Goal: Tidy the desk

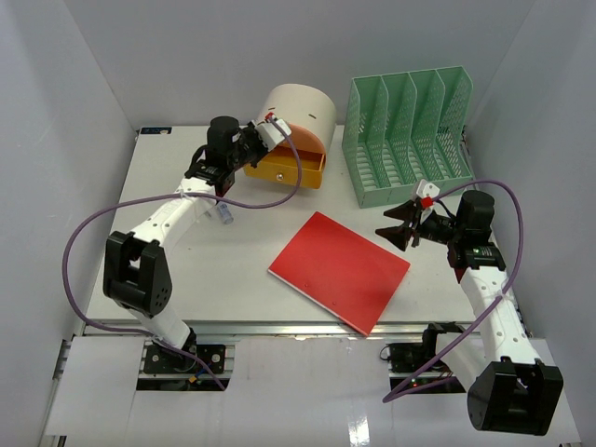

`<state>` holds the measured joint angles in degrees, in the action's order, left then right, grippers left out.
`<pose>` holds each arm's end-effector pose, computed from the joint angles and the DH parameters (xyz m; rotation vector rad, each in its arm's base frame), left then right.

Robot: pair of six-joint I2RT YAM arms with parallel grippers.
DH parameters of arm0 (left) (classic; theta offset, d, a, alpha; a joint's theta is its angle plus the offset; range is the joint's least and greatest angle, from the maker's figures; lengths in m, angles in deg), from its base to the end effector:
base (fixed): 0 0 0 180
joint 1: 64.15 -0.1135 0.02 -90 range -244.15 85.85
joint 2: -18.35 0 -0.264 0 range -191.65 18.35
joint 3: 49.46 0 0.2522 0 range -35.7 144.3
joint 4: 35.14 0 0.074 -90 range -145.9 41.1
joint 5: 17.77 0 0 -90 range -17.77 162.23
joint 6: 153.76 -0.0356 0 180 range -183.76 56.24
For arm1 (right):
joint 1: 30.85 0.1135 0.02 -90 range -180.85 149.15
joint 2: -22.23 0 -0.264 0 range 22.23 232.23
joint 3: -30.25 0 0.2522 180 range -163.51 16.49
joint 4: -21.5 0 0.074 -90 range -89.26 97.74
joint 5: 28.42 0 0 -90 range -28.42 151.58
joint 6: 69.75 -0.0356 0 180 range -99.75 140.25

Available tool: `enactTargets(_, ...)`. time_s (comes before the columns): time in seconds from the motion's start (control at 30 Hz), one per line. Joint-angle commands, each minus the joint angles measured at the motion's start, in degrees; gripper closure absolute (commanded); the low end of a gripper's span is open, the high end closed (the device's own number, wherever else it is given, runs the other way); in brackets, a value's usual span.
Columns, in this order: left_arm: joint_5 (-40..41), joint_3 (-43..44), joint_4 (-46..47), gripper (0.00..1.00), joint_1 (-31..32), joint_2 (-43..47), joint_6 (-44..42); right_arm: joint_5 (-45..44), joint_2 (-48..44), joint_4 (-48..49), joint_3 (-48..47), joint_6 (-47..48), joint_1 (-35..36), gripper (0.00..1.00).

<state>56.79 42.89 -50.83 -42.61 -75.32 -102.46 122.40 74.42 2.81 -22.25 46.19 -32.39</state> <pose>0.3617 -0.1530 0.3395 1.0874 1.5052 -0.0437 0.1978 0.0258 0.2946 -1.0189 1.4470 0.6498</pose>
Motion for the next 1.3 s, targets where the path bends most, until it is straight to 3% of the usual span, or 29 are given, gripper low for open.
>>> enactTargets(0.0, -0.93, 3.11, 1.49, 0.98, 0.17, -3.71, -0.93, -0.09, 0.19, 1.43, -0.02, 0.76, -0.71, 0.40)
enactTargets(0.13, 0.21, 4.17, 3.50, 0.87, 0.17, -6.30, -0.25, 0.08, 0.19, 1.50, -0.02, 0.78, -1.10, 0.40)
enactTargets(0.3, 2.62, 2.94, 5.21, 0.44, 0.20, -6.42, 3.80, 0.18, 0.40, 1.24, -0.11, 0.87, -1.19, 0.40)
enactTargets(0.4, 3.74, 1.46, 7.22, 0.28, 0.17, -4.51, 6.57, 0.26, 0.53, 1.25, -0.11, 0.87, -1.19, 0.40)
enactTargets(0.6, 4.12, 2.78, 6.89, 0.22, 0.17, -1.67, 10.24, 0.35, 0.89, 1.15, -0.19, 0.87, -1.19, 0.40)
enactTargets(0.7, 7.74, 3.77, 6.56, 0.21, -0.34, 0.30, 18.47, 0.21, 0.89, 1.08, -0.19, 0.94, -1.26, 0.40)
enactTargets(0.77, 13.34, 3.87, 5.32, 0.21, -2.04, 1.78, 25.66, 0.21, 0.77, 0.89, -0.28, 1.04, -1.36, 0.40)
enactTargets(0.83, 14.95, 2.93, 1.65, 0.20, -6.38, 4.27, 40.76, 0.36, 0.72, 0.80, -0.29, 1.04, -1.46, 0.40)
enactTargets(0.87, 14.52, 2.57, -0.97, 0.20, -8.58, 5.81, 51.04, 0.43, 0.72, 0.80, -0.36, 1.04, -1.53, 0.40)
enactTargets(1.0, 4.21, -6.24, -8.91, 0.19, -24.02, 9.57, 72.99, 0.74, 0.87, 0.71, -0.43, 0.87, -1.54, 0.40)
enactTargets(1.1, 3.58, -11.48, -13.70, 0.19, -29.99, 11.05, 82.44, 0.88, 1.07, 0.63, -0.46, 0.70, -1.63, 0.40)
enactTargets(1.27, 9.41, -6.14, -33.56, 0.23, -33.06, 0.68, 88.81, 0.69, 1.33, 0.70, -0.55, 0.60, -1.71, 0.40)
